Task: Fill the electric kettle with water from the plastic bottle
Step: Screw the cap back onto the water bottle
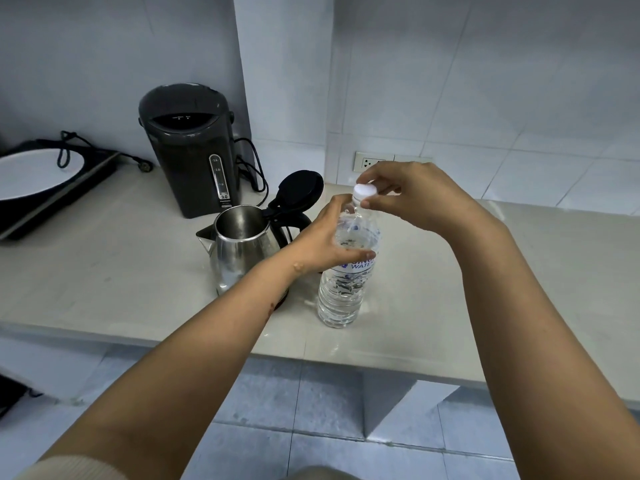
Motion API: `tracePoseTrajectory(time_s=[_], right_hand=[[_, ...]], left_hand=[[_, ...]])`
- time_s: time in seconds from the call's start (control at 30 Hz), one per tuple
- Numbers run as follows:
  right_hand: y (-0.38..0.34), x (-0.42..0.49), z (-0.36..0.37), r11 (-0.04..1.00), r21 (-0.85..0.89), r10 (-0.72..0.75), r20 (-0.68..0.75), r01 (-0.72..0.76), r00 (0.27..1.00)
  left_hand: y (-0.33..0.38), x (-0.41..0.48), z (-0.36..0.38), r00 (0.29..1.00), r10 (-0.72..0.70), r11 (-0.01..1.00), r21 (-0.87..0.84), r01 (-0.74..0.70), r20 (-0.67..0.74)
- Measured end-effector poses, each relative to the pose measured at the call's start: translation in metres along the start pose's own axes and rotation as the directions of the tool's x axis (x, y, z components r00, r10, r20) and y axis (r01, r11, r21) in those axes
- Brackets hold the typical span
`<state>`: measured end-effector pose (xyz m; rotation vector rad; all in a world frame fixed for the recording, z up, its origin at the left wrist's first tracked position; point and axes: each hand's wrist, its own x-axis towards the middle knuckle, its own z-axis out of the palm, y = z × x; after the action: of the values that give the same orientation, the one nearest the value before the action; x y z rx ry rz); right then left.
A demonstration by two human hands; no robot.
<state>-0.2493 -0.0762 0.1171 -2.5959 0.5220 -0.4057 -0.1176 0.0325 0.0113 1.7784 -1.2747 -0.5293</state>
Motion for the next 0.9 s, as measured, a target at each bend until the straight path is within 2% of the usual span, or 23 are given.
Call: tracePoseTrajectory(time_s=[0.13,0.33,0.6,0.7,0.9], right_hand=[[0.001,0.006,-0.002,0.998,-0.06,0.012,0.026,-0.01,1.0],[0.001,0.014,0.003,0.989,-0.133,-0.059,-0.016,0.056,0.998],[0.0,0.015,-0.005,0.994,-0.068,-0.08,0.081,0.086,0.993],[0.003,0.017,-0.006,0.997,-0.045,-0.067,0.082,0.07,0.994],[0.005,0.026,0.0,0.991,-0.134,-0.009,0.026,0.013,1.0]], left_hand=[[0.001,0.003,-0.006,0.999,0.017,1.0,0.01,-0.018,0.049],[-0.003,0.007,-0.007,0.998,0.013,1.0,0.008,-0.013,0.054],[-0.005,0.009,-0.009,0.997,0.014,1.0,-0.023,-0.012,0.071],[-0.005,0.009,-0.01,0.996,0.028,0.999,-0.035,-0.026,0.081],[-0.007,0.011,-0.003,0.999,0.014,0.999,-0.037,-0.012,0.039]])
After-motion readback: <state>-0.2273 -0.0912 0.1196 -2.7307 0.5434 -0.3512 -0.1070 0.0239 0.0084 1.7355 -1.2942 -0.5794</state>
